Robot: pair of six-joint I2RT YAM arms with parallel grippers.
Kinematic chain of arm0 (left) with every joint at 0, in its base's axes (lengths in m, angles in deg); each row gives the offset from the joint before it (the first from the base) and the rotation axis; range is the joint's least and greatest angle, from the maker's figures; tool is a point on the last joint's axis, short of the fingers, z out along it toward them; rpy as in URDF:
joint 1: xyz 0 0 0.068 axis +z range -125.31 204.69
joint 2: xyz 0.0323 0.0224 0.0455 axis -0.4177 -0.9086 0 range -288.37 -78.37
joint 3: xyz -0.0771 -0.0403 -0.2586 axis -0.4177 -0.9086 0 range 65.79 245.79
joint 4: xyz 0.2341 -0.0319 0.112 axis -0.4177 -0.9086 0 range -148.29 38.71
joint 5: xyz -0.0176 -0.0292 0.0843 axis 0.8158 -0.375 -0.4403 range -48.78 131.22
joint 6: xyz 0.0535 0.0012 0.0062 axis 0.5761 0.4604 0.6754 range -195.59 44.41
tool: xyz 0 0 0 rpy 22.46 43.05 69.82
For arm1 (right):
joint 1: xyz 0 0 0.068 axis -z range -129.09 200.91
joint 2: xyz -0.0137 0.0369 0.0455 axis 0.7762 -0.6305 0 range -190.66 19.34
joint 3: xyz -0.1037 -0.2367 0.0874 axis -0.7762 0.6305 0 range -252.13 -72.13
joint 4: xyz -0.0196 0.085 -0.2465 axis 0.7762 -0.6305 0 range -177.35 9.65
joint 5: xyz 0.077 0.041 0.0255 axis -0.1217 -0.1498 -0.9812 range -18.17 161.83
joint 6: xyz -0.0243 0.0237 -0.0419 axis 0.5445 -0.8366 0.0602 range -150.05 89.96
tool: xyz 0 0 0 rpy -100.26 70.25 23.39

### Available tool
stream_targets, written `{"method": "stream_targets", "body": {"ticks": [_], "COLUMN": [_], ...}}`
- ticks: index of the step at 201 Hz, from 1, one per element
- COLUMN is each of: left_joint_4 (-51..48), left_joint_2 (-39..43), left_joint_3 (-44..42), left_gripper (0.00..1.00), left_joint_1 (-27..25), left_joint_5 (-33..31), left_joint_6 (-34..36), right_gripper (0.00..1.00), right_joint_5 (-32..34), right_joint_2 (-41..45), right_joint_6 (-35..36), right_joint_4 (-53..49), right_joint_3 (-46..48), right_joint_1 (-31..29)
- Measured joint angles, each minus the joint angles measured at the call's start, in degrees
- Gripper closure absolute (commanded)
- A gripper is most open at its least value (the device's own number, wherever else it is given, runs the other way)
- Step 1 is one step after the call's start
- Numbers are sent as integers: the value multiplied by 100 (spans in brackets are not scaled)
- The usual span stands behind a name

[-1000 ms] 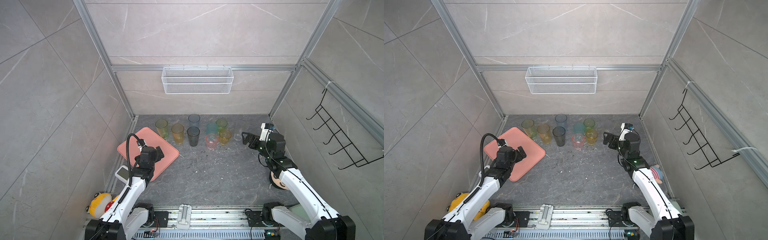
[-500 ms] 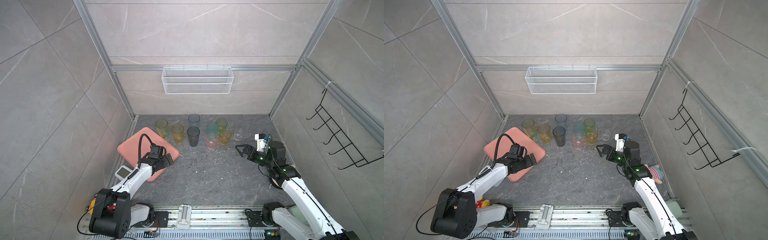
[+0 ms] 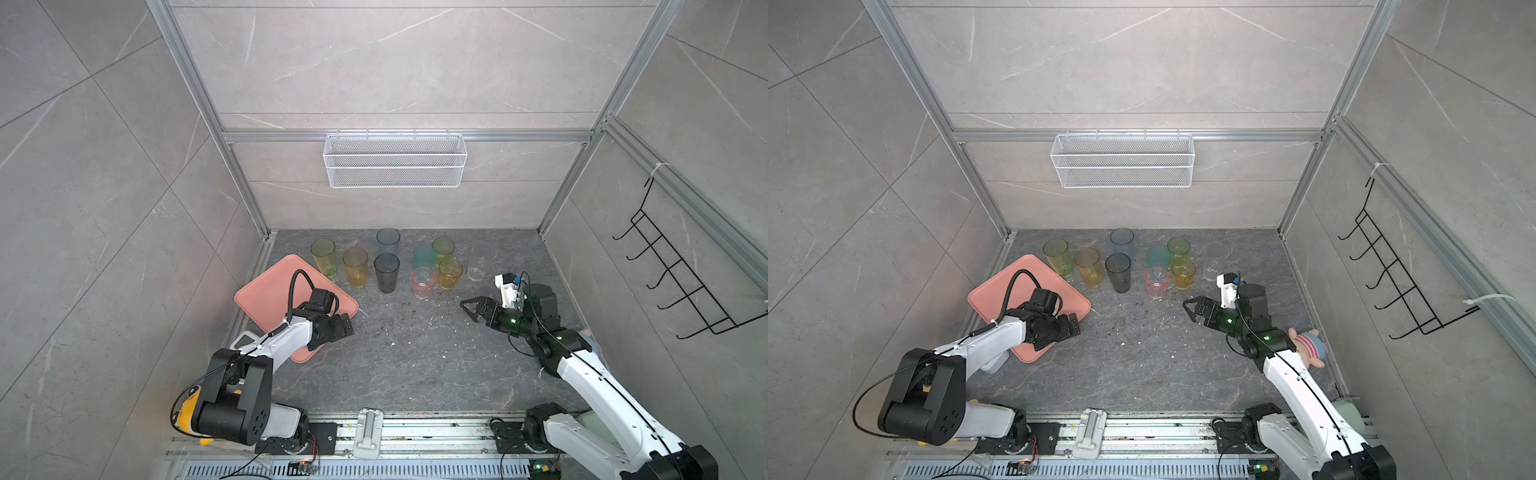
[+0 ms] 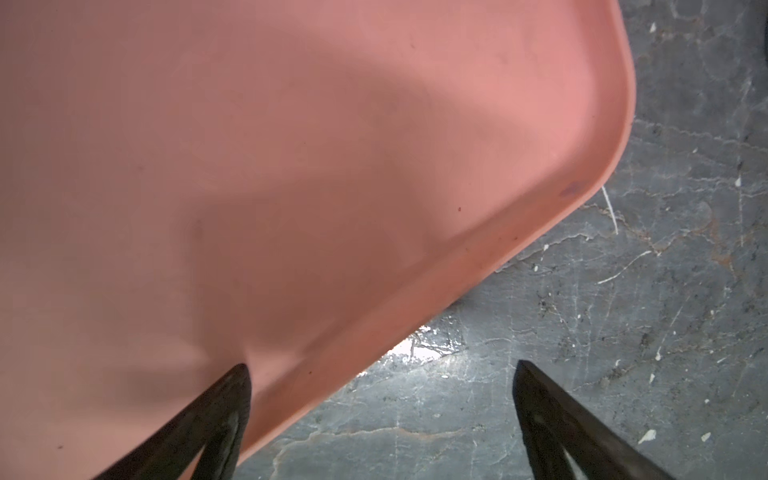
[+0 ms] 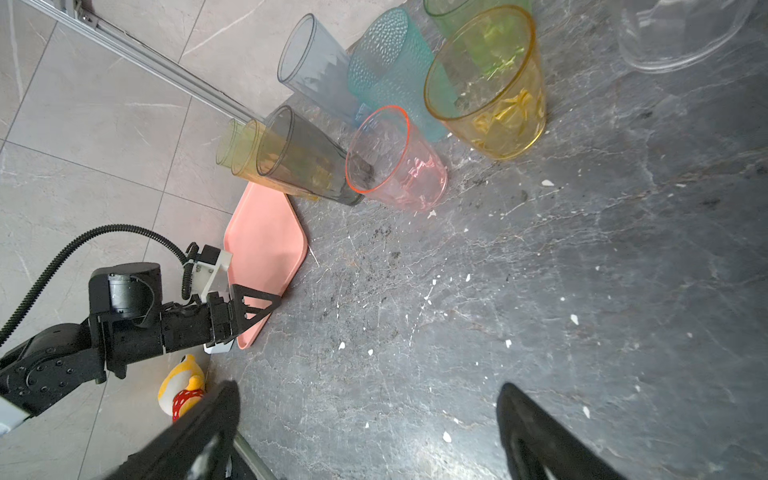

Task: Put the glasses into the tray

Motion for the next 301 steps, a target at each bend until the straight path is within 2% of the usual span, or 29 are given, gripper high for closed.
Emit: {"method": "stream_targets", "body": {"ticks": [132,196,250,301], "left_joint_4": [96,262,332,-55], "left_joint_2": [-647,-719,-809,-977], "left_joint_3": [535,564,649,977], "left_gripper": [13,15,24,25], "left_joint_1": [-1305,-1880,-2312,-2597], "left_joint_5": [-37,-210,-153,-203], "left_joint_6": [190,-157,-442,-540], "right_gripper": [3,3,3,4], "right_joint_5": [337,540,671,844], "right_joint_2": [-35,-11,87,90], "right_joint_6": [-70,-116,-151,-264], "right_joint_4": [-2,-251,-485,-595], "right_joint_3": [0,0,0,0], "right_joint_1": [-387,-492,-546,-726]}}
